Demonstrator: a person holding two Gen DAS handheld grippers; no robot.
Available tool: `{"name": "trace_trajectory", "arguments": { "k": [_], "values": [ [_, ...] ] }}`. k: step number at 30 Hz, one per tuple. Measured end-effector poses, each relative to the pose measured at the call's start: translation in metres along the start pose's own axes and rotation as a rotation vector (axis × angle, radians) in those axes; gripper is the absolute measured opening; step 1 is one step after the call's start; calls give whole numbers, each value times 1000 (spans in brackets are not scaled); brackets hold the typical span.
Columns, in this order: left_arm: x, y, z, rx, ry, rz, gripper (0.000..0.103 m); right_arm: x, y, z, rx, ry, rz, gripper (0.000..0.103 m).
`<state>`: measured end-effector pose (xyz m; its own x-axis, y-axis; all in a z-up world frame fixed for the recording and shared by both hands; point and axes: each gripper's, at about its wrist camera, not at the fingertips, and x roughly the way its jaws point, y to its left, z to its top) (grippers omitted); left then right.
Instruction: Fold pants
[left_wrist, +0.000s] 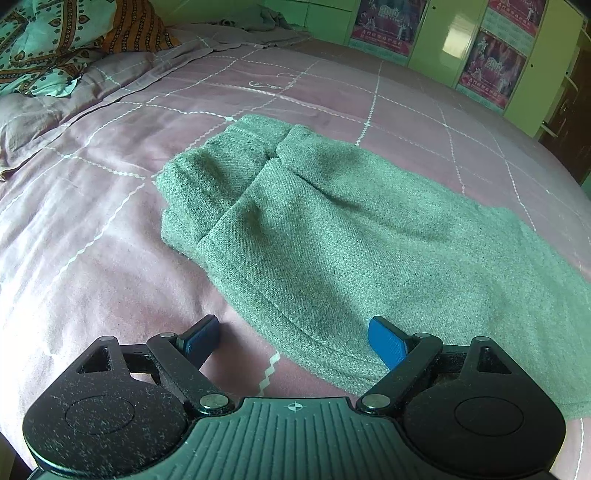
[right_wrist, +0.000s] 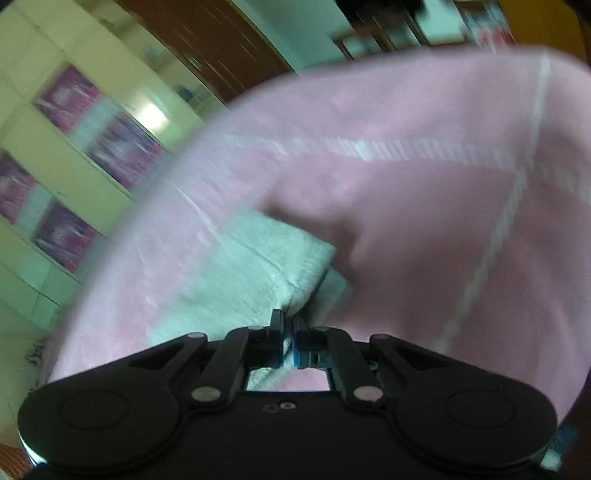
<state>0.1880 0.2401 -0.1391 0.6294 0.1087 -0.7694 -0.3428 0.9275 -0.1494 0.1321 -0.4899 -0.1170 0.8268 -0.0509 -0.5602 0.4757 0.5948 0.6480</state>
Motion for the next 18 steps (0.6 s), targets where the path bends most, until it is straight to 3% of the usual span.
{"name": "trace_trajectory", "arguments": {
  "k": [3, 4, 6, 7, 12, 15, 18],
  "values": [
    [-8, 4, 0, -12, -19, -7, 87, -3, 6, -3, 7, -14, 22, 12],
    [-12, 6, -1, -29, -30, -12, 86, -9, 6, -3, 8, -33, 22, 13],
    [-19, 11, -5, -45, -58, -33, 86, -29, -8, 4, -30, -84, 21, 26],
    [-22, 14, -6, -54, -73, -34, 86, -34, -4, 4, -62, -113, 21, 26],
    [-26, 38, -5, -209, -110, -96, 86, -22, 1, 17, -121, -88, 60, 43],
    [-22, 48, -3, -286, -118, -123, 86, -25, -6, 17, -26, -60, 102, 43],
    [-16, 46, -1, -271, -101, -113, 86, -24, -13, 14, -16, -54, 92, 41]
  ]
}}
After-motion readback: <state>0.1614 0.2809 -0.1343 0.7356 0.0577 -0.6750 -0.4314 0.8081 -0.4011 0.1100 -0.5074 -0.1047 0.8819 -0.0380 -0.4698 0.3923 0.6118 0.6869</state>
